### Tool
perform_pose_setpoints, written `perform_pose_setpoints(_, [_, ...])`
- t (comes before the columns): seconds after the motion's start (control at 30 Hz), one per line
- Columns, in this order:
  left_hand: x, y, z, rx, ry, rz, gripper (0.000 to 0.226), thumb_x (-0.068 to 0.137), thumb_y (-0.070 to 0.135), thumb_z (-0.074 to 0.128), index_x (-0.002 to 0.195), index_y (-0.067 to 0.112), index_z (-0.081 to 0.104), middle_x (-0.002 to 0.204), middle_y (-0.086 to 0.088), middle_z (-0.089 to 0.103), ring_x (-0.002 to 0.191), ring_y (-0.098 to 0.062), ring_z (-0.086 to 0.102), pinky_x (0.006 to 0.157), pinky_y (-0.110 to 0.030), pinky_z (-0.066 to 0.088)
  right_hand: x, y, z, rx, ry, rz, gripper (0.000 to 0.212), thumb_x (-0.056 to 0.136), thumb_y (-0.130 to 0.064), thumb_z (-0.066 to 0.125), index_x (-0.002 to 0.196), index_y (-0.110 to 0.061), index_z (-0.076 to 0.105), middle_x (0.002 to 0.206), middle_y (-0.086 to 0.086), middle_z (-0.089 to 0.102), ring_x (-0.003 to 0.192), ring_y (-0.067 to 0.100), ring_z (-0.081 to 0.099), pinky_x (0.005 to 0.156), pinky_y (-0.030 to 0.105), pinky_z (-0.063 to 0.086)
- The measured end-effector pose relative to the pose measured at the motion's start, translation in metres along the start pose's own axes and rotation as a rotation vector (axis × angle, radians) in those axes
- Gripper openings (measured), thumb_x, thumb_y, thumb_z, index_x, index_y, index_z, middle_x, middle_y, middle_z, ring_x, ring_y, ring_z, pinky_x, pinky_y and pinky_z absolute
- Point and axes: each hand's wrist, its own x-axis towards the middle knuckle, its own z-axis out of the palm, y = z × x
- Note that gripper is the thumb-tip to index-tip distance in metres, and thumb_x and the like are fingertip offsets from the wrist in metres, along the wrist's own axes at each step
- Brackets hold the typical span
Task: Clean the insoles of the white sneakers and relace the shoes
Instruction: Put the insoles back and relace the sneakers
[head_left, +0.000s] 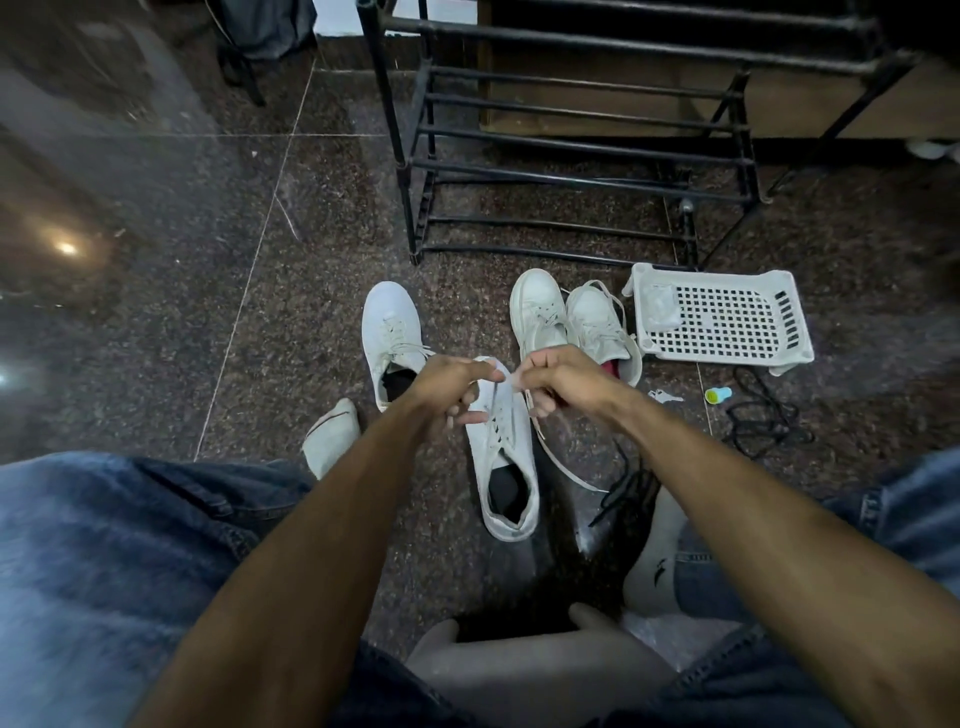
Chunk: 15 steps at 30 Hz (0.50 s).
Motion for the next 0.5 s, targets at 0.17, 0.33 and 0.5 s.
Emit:
perform_pose_setpoints(0.17, [-0.017,0.018,0.021,0.149,-0.104,0.036,0.039,0.096,0.035,0.050,0.095,0.000,0.069,0.050,-0.005,0.044,0.031,-0.009,0.023,0.068,-0.039,0.060,-0.001,-0.025,0.002,0.149,0.104,-0.166,0.032,0.098,-0.013,0.051,0.070,0.002,0.059,0.041,0.008,0.042,0.037,0.015,0.043,0.053,0.029,0.045])
perform_pose_setpoints(0.33, [-0.036,0.046,0.025,0.286,-0.116,0.191,0.037,0.093,0.029,0.056,0.071,0.001,0.064,0.051,-0.011,0.053,0.031,-0.014,0.036,0.060,-0.035,0.053,0.004,-0.005,0.007,0.056,0.187,0.105,0.039,0.098,-0.033,0.046,0.073,-0.008,0.062,0.061,0.013,0.054,0.048,0.021,0.049,0.050,0.030,0.046])
perform_pose_setpoints(0.5, [-0.050,0.068,0.026,0.452,-0.220,0.362,0.035,0.091,0.022,0.063,0.063,0.002,0.069,0.061,-0.017,0.063,0.043,-0.019,0.047,0.045,-0.018,0.039,0.005,0.010,0.012,-0.106,-0.176,0.436,0.060,0.096,-0.052,0.025,0.090,-0.007,0.065,0.059,0.004,0.052,0.052,0.016,0.056,0.074,0.042,0.057])
